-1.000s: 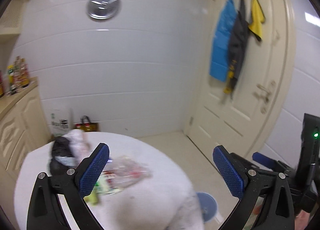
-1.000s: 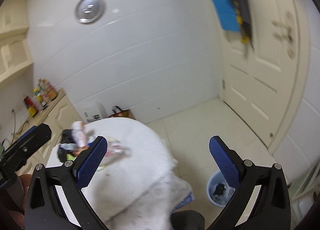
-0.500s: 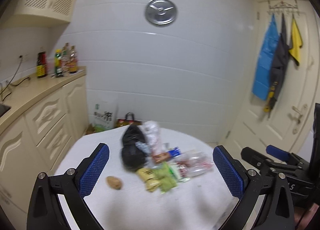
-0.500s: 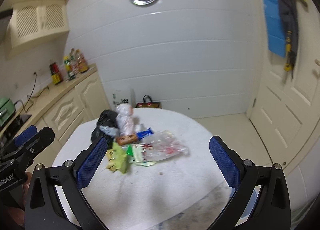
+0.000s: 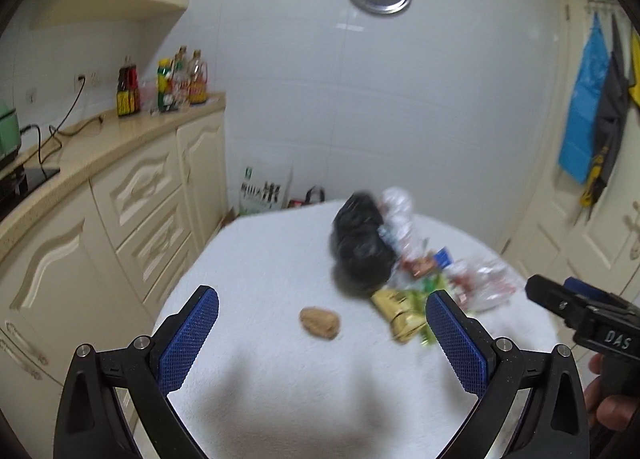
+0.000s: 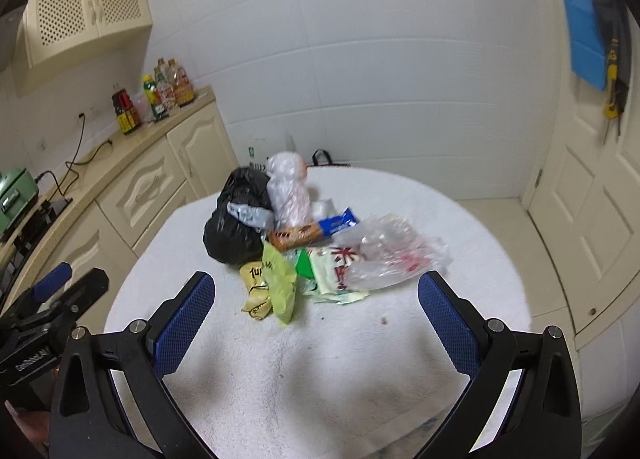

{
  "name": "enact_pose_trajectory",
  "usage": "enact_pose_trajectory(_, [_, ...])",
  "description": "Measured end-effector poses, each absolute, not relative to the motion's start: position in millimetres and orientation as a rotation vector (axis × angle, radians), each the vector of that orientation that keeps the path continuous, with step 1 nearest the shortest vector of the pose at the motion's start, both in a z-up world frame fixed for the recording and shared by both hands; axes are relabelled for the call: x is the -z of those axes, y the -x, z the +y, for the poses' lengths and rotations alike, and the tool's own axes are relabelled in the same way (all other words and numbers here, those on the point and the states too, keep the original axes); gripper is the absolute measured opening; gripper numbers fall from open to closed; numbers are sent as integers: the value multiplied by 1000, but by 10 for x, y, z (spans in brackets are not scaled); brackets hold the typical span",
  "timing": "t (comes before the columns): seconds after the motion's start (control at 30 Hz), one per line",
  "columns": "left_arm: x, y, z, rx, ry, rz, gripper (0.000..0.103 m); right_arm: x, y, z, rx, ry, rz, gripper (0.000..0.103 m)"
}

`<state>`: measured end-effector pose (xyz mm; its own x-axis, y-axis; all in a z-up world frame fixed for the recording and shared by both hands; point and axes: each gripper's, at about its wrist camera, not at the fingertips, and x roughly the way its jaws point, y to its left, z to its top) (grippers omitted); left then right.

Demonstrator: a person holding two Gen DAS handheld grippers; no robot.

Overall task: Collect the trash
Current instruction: 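Return both tools to the table, then grasp the bread roll with the left tool while the right tool grasps the green wrapper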

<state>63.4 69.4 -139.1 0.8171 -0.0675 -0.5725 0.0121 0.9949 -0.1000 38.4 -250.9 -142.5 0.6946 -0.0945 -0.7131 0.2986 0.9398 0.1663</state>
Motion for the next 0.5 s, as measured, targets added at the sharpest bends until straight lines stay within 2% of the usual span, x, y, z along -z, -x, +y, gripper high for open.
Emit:
enact_pose_trajectory(0.07, [1497,-781,651,29,85,650,102,1539,-456,-2468,216,-268,801,101])
enact_pose_trajectory(0.3, [1801,-1428,450,20,65,768,102,1910,-735,-2358,151,-262,896,82])
enact_pose_trajectory(0.47, [2004,-1885,276,19,52,837,102,2098,-904,-2353,127,-282,935,76])
enact_pose_trajectory(0.5, [2039,-1977,244,19,51,849,102,2136,-942,-2358,122,-288,940,72])
